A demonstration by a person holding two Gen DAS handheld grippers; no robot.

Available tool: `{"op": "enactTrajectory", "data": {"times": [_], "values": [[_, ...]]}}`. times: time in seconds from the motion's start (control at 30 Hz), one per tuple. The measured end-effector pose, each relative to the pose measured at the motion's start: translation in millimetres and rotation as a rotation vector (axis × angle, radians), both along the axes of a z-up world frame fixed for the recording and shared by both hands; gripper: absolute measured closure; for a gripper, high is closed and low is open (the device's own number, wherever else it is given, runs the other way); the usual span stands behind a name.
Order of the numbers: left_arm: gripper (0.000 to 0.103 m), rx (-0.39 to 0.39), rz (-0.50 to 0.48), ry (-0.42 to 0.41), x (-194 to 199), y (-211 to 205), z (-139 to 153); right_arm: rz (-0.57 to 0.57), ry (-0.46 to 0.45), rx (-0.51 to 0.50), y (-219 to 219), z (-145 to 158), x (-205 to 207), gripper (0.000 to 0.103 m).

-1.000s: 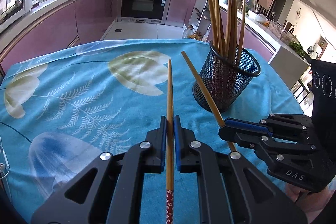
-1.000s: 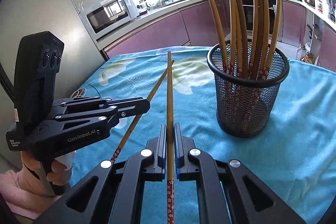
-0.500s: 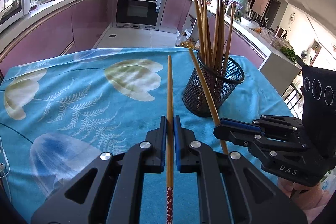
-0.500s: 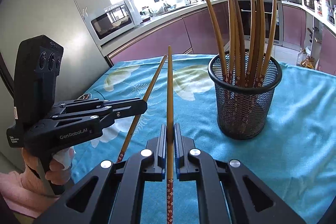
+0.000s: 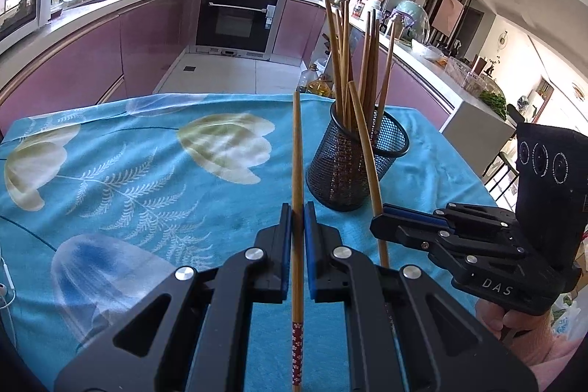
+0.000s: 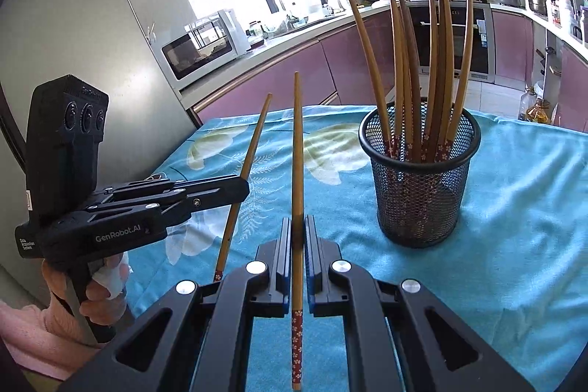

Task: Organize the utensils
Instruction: 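Lift one chopstick upright with the right tool while the left tool lifts the other, then carry both held chopsticks upright over the black mesh holder with both tools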

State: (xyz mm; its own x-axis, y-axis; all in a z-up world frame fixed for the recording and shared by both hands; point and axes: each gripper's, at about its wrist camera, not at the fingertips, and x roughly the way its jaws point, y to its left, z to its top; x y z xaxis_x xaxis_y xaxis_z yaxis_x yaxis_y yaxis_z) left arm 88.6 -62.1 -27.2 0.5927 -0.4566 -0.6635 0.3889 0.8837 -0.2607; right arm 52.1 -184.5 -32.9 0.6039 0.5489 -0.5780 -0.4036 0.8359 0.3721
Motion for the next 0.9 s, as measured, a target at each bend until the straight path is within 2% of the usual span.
{"op": "enactTrajectory", "data": {"times": [0.9], "values": [[0.096,-0.051,-0.025,-0.018,-4,0,11,-0.025,-0.028,0.04,-21,10,0,0.097]]}}
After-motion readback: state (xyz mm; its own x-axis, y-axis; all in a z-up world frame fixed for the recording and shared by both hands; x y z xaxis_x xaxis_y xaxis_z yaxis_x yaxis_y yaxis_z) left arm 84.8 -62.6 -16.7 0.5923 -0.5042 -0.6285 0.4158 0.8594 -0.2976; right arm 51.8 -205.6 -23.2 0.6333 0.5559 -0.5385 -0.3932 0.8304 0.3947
